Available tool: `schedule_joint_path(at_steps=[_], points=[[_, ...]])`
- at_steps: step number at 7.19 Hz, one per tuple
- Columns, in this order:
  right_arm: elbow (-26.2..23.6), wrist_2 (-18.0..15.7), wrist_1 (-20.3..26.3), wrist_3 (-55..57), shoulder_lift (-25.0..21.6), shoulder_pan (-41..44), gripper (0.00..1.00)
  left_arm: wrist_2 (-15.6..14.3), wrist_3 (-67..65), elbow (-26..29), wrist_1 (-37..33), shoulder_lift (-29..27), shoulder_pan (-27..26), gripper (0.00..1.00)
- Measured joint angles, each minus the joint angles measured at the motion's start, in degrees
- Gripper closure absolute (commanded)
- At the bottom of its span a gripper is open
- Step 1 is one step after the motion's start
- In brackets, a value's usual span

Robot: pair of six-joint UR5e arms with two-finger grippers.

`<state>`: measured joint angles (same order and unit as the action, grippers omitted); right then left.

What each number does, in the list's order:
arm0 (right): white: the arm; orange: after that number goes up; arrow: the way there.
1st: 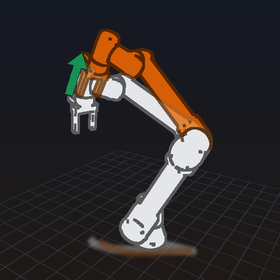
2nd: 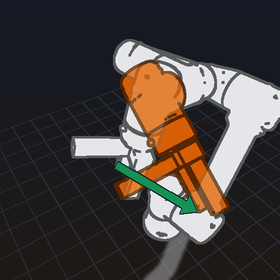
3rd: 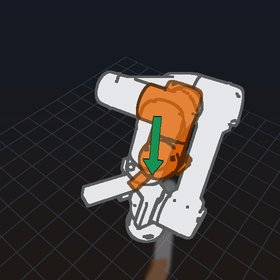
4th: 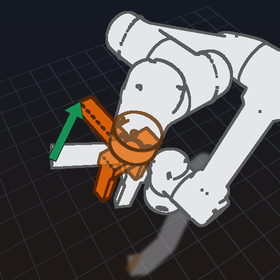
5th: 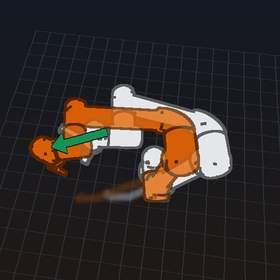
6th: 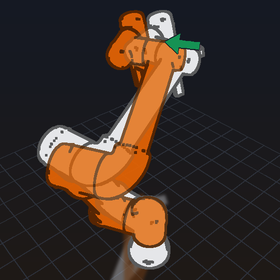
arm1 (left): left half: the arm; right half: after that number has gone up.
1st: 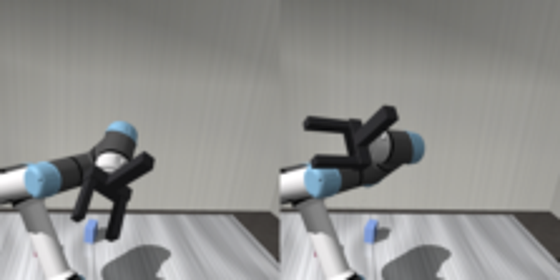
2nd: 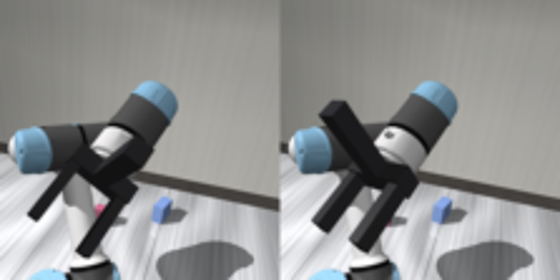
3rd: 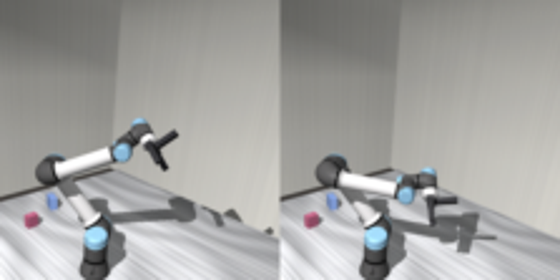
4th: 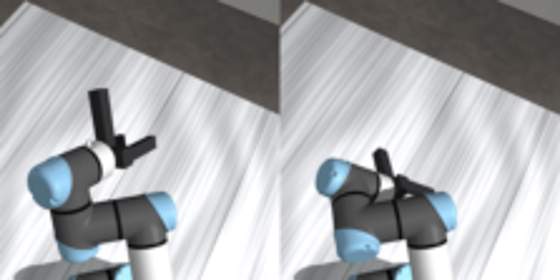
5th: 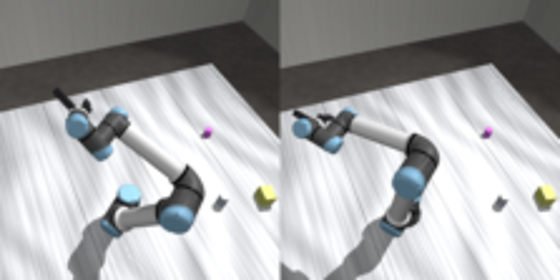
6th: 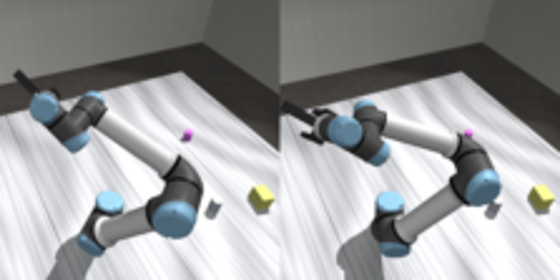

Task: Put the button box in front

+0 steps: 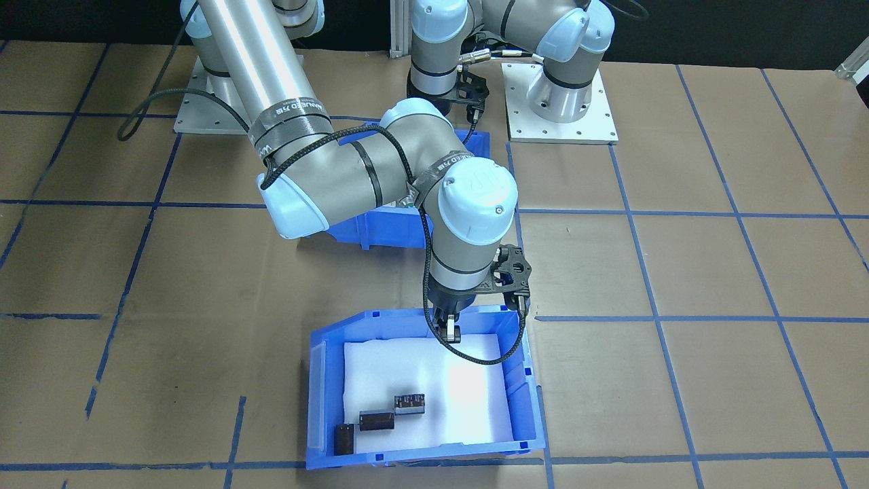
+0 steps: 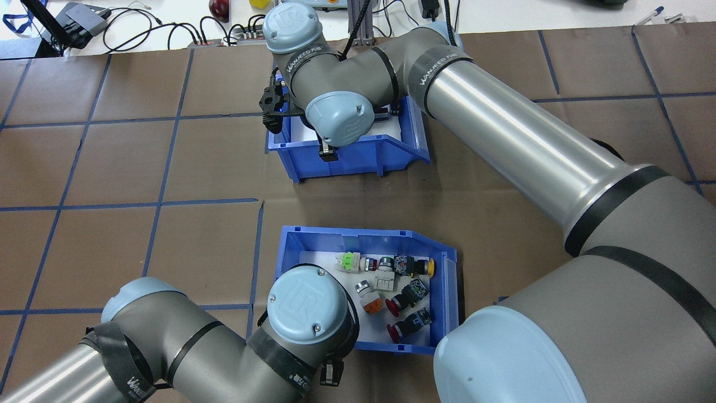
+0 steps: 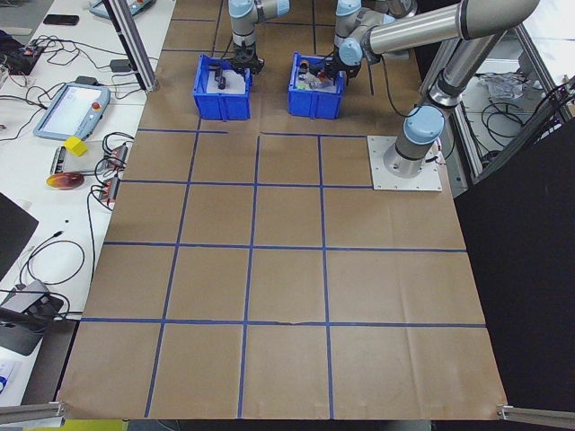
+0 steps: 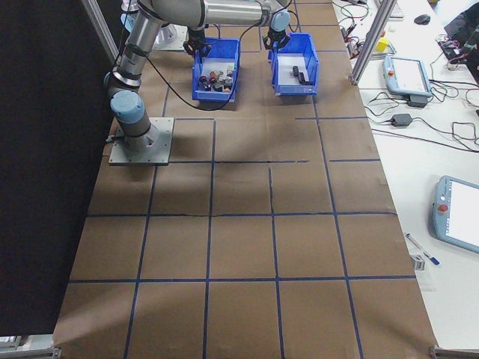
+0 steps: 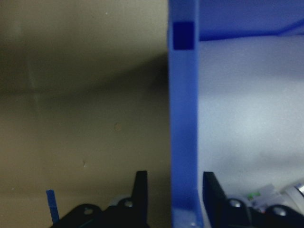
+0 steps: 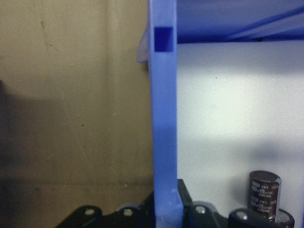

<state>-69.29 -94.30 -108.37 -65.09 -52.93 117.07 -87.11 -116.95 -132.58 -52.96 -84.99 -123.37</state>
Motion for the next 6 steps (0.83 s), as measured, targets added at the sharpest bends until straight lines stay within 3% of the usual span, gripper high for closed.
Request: schedule_joint_path(at_steps=[2, 3, 5, 6], points=[[-0.15, -1.69, -0.74, -1.44, -2.32, -1.79, 0.92, 1.07, 1.49, -0.87, 6.43, 1.26, 0.32, 1.00], [-0.54, -2.55, -0.69, -3.67, -4.15, -3.99, 0.92, 0.15, 3.62, -0.23, 7.25, 2.21, 0.78, 1.00], [-1.87, -3.10, -0.12, -10.77, -7.91, -10.85, 0.92, -2.06, 10.36, 2.16, 3.91, 5.49, 4.64, 1.00], [-3.35, -3.14, -0.04, -14.81, -10.02, -14.70, 0.92, -2.20, 15.46, 2.70, 2.32, 6.60, 9.26, 1.00]])
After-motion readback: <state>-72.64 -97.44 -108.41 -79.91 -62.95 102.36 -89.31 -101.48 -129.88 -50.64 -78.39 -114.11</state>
